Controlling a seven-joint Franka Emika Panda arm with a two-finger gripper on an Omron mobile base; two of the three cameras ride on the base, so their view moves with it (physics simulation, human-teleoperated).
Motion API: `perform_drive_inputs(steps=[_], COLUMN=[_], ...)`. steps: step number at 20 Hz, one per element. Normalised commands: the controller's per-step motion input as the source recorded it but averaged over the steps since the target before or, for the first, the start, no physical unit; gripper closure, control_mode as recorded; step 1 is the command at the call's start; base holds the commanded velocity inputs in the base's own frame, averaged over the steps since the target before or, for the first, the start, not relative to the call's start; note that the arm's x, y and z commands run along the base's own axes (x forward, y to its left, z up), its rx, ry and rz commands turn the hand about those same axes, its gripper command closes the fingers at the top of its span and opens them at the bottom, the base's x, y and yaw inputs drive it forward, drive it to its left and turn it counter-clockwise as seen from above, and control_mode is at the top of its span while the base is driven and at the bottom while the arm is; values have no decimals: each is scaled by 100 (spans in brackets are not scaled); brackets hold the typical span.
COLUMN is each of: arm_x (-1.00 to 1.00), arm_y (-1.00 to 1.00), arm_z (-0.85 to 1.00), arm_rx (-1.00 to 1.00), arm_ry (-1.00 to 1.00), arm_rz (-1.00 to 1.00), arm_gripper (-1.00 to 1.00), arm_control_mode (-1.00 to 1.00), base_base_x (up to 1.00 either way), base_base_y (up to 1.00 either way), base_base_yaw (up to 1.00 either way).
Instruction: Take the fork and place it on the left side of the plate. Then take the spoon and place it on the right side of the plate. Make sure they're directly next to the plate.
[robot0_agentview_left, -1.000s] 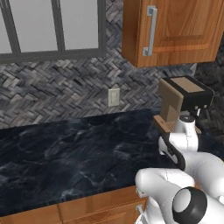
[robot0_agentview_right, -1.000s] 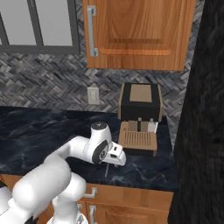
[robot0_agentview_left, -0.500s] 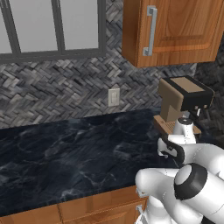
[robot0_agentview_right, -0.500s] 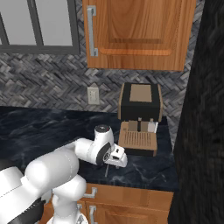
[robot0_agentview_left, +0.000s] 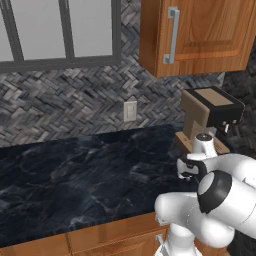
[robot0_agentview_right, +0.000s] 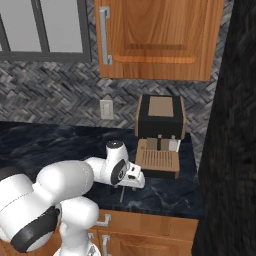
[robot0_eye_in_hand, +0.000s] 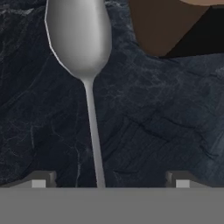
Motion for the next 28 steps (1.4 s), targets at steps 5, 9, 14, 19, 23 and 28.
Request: perform_drive_inputs(steps=[5,9,14,19,23,28], arm_x=[0,-7,-25,-14,-21,-34], arm_y=[51,43,30,18,7,9], arm_z=[-61,-50,-44,-35,-10,0], arm_rx=[-16,-15,-9,-1,0,0], arm_ry=[-2,0,0,-1,-6,-11], arm_rz=[0,0,0,0,0,4], arm_gripper=[100,100,100,100,100,100], arm_control_mode=[-100,-100,-100,-100,-100,-100], base_base_x=[0,0,0,0,0,0], base_base_y=[0,0,0,0,0,0], base_base_yaw=[0,0,0,0,0,0])
